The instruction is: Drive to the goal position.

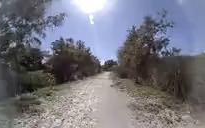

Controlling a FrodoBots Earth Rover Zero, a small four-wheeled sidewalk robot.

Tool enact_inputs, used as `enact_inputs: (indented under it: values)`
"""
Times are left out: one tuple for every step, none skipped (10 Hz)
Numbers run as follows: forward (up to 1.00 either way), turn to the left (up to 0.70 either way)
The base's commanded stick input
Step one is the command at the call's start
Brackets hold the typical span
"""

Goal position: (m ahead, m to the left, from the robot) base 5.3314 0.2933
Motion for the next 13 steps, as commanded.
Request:
enact_inputs:
  values:
    - [0.85,0.0]
    - [0.85,0.0]
    - [0.85,0.0]
    - [0.85,0.0]
    - [0.85,0.0]
    - [0.85,0.0]
    - [0.85,0.0]
    - [0.85,0.0]
    - [0.85,0.0]
    - [0.85,0.0]
    - [0.85,0.0]
    - [0.85,0.0]
    - [0.85,0.0]
